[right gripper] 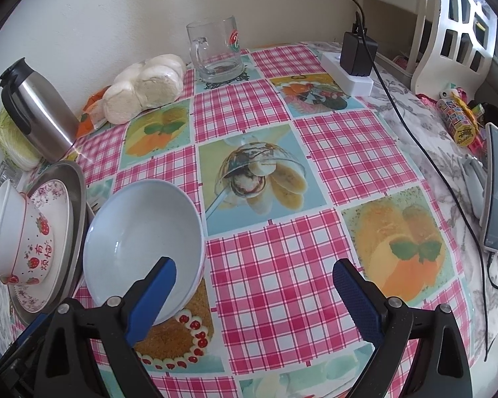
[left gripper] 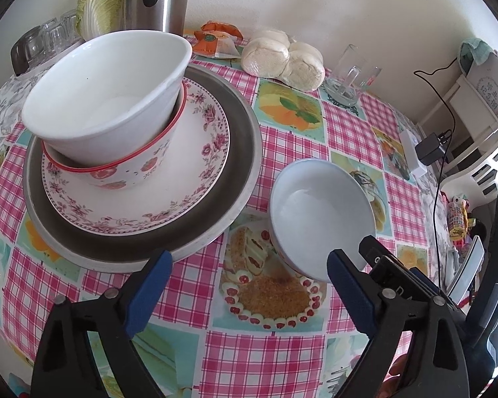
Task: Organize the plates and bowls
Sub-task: 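Move both grippers to the rim of the pale blue-white bowl, then close both grippers on the pale bowl's rim, then lift the pale bowl and carry it onto the stacked bowls with both grippers, then lower the pale bowl into the white bowl and open both grippers, then withdraw both grippers from the stacked dishes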
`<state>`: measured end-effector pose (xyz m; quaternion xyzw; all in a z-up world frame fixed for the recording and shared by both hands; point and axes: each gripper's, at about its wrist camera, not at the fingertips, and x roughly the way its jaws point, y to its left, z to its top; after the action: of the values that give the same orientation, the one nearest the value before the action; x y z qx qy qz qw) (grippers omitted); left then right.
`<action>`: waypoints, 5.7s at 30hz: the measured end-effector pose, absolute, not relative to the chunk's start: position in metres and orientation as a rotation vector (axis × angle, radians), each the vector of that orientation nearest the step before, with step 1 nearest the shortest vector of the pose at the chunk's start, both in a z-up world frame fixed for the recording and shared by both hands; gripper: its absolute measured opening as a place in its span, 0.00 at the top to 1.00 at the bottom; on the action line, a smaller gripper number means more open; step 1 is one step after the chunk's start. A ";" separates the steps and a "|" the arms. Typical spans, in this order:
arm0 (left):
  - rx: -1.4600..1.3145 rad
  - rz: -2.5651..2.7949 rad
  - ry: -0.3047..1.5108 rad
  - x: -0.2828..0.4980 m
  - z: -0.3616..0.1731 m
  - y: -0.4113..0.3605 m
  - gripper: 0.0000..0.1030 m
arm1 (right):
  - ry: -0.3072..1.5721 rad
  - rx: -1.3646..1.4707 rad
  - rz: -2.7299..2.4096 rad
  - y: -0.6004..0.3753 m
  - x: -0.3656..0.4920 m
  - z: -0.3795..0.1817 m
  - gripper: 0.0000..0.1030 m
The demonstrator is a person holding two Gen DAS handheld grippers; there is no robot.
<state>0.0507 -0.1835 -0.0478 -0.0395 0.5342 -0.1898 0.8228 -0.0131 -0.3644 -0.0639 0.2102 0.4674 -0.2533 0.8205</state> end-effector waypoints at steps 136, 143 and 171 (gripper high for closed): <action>-0.426 -0.515 0.934 0.148 -0.005 -0.027 0.63 | 0.675 0.401 -0.190 -0.196 0.079 0.023 0.83; -0.400 -0.499 0.881 0.138 0.016 -0.017 0.25 | 0.684 0.431 -0.202 -0.205 0.057 0.026 0.77; -0.084 -0.164 1.096 0.082 -0.049 0.025 0.02 | 0.878 0.367 -0.243 -0.196 -0.015 -0.036 0.00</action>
<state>0.0818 0.0245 -0.0493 -0.0398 0.5203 -0.0777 0.8495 -0.0149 -0.1956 -0.0359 0.1762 0.4217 -0.1168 0.8818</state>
